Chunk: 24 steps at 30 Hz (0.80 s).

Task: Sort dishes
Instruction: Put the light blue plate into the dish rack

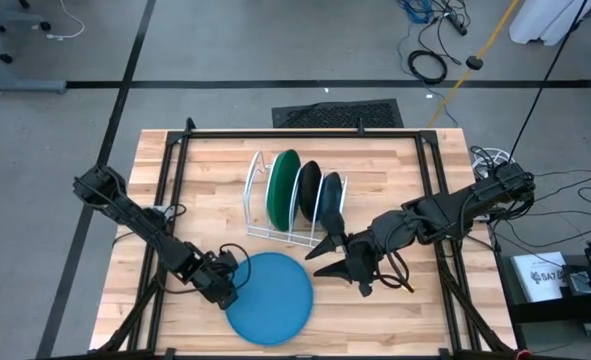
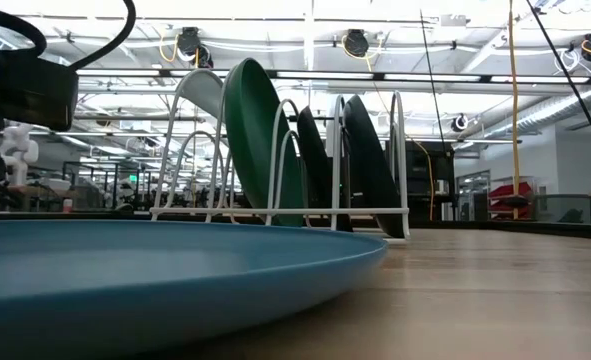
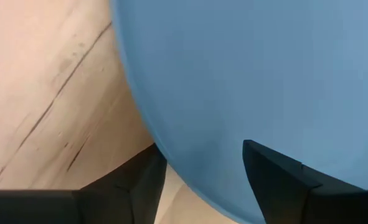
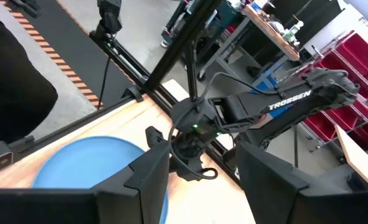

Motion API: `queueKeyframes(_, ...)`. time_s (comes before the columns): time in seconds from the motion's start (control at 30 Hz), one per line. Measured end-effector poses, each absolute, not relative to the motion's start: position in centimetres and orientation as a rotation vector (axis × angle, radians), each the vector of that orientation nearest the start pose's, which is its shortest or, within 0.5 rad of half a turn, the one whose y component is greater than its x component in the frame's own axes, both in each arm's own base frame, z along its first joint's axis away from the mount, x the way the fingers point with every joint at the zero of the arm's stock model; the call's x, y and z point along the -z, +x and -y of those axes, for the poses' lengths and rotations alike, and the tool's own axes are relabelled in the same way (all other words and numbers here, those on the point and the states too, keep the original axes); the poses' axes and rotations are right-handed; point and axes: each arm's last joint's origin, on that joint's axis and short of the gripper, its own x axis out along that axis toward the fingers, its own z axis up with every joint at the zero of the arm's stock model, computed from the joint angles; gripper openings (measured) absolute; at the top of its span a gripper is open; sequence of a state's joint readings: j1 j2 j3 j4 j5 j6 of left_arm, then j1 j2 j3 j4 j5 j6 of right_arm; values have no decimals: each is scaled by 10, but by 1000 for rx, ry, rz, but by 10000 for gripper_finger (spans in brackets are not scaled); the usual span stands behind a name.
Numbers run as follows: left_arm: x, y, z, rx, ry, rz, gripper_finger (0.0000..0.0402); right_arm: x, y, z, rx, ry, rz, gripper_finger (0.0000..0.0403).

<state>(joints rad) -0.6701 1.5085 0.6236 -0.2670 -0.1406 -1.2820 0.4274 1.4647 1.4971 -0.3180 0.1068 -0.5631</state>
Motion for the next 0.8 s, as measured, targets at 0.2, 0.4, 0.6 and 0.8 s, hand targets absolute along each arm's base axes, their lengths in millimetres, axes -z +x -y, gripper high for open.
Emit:
queueKeyframes(0.2, -124, 195, 148, -303, -647, -1115, 164, -407, 300, -133, -384, -637, -181, 177)
queueKeyframes(0.4, -117, 197, 147, -363, -628, -1097, 78, -407, 300, -133, -383, -637, -180, 177)
queueKeyframes(0.6, -117, 200, 145, -375, -600, -1034, 12, -407, 300, -132, -344, -643, -189, 177)
queueKeyframes(0.8, -131, 206, 146, -332, -515, -1041, 12, -407, 300, -131, -330, -644, -190, 177)
